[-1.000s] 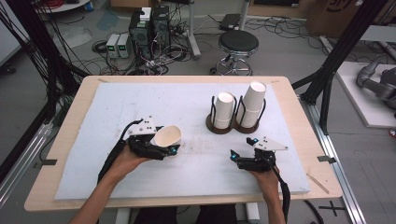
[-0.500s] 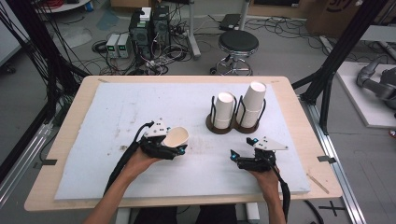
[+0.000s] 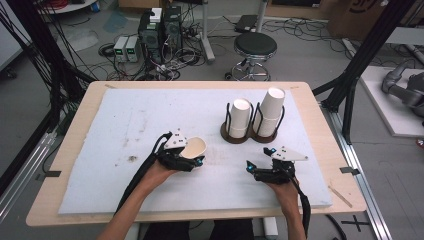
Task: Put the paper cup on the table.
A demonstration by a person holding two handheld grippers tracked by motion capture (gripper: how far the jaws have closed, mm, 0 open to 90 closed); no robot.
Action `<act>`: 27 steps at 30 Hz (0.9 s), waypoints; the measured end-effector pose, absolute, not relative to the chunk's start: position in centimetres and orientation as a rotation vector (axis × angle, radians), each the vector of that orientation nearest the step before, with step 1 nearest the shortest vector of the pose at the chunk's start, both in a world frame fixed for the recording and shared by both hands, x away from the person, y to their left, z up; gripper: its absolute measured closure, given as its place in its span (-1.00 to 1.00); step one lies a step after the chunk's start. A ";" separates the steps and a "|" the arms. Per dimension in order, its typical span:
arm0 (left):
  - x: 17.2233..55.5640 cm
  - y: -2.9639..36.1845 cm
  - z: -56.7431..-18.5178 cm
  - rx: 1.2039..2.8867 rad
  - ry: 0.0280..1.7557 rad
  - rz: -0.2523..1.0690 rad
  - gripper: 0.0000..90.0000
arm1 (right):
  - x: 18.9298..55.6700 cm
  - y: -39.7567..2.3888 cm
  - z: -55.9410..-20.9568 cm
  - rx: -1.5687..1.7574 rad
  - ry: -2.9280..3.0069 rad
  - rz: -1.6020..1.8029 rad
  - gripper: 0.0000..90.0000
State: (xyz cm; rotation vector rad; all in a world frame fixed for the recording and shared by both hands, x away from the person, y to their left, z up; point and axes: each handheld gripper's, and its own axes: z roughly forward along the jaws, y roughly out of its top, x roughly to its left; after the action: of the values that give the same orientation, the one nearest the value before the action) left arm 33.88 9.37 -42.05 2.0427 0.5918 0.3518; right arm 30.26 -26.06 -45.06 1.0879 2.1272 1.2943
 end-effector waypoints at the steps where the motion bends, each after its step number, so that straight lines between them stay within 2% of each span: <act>1: 33.9 9.3 -42.1 2.043 0.591 0.359 -0.30 | 30.3 -26.1 -45.1 1.092 2.126 1.297 -0.64; 17: 34.0 9.4 -42.8 2.031 0.618 0.344 -0.34 | 30.2 -26.0 -45.1 1.086 2.124 1.294 -0.64; 24: 34.0 9.3 -43.0 2.026 0.629 0.354 -0.46 | 30.2 -26.1 -45.1 1.086 2.121 1.294 -0.64; 27: 34.1 9.2 -43.3 2.039 0.639 0.339 -0.62 | 30.2 -26.1 -45.1 1.086 2.121 1.295 -0.64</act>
State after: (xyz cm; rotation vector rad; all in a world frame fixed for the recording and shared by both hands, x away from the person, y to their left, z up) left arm 34.13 9.25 -43.33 2.0389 0.6394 0.3390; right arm 30.20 -26.08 -45.06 1.0863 2.1208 1.2955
